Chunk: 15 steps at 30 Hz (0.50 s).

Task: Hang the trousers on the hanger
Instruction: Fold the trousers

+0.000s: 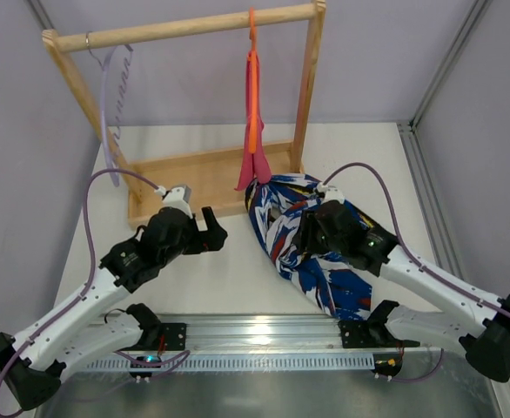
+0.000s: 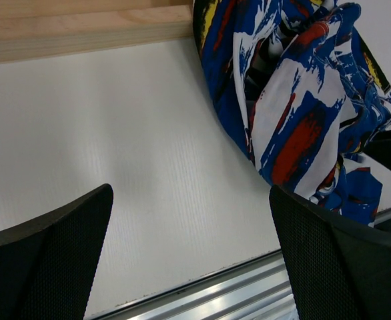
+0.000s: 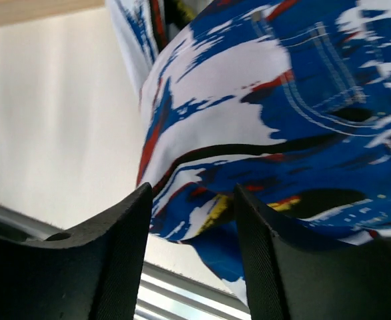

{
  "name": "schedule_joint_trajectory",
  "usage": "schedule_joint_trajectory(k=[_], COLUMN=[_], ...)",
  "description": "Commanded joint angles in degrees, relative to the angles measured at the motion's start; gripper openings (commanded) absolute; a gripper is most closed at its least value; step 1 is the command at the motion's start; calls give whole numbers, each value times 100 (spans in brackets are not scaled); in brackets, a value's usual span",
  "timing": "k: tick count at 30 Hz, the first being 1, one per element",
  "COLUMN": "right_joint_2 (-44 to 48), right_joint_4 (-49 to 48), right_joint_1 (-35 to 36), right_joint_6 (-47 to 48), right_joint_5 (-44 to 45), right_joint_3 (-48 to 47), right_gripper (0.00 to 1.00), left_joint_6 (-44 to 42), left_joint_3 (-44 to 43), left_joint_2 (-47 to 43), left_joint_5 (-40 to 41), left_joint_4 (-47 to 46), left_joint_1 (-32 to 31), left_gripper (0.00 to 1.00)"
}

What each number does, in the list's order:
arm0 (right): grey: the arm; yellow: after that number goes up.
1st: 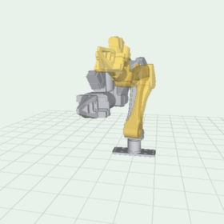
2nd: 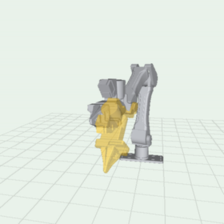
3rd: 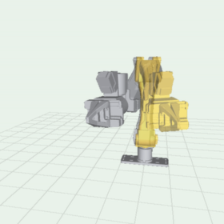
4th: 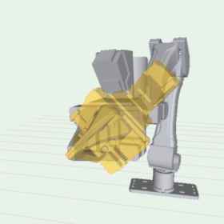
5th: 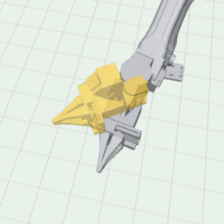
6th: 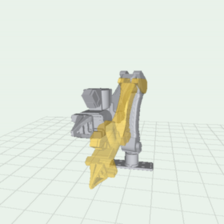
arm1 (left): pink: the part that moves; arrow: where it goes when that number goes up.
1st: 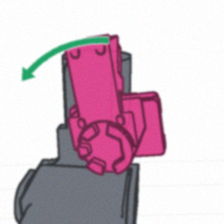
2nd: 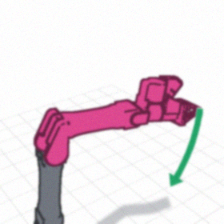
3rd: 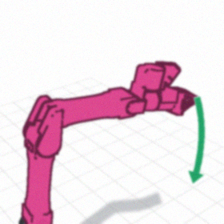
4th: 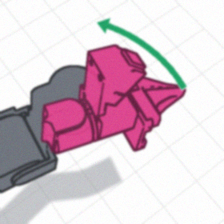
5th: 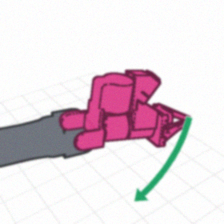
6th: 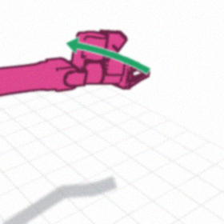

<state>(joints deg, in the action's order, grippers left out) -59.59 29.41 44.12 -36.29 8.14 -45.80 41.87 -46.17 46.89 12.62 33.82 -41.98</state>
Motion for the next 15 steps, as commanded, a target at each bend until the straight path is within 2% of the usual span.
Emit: schedule_joint_trajectory(k=[1, 4, 5, 7, 8, 12, 14, 15], right_joint_2=[386, 352, 187, -42, -200, -1252, -1659, -2061], right_joint_4=[618, 514, 296, 31, -231, -866, -875, -919], right_joint_1=[-139, -604, -1154, -1807, -2419, -3031, -3111, -3233], right_joint_6=[-361, -37, 225, 508, 744, 1431, 1616, 1721], right_joint_5=[1257, 1594, 1377, 920, 630, -714, -744, -1109], right_joint_3=[-261, -481, -491, -578, -640, -1087, -1562, -1694], right_gripper=[56, 57, 57, 57, 57, 60, 61, 61], left_joint_6=[102, 94, 94, 94, 94, 94, 120, 129], left_joint_3=[152, 179, 179, 179, 170, 21, -102, -155], left_joint_2=[4, 153, 284, 442, 600, 1127, 1365, 1566], left_joint_5=[109, 48, 30, -49, -154, -444, -558, -611], left_joint_4=[-437, -587, -718, -868, -1034, -1342, -1483, -1597], left_joint_1=[-4, -4, -4, -4, 5, 14, 32, 40], left_gripper=[99, 99, 99, 99, 99, 99, 99, 98])
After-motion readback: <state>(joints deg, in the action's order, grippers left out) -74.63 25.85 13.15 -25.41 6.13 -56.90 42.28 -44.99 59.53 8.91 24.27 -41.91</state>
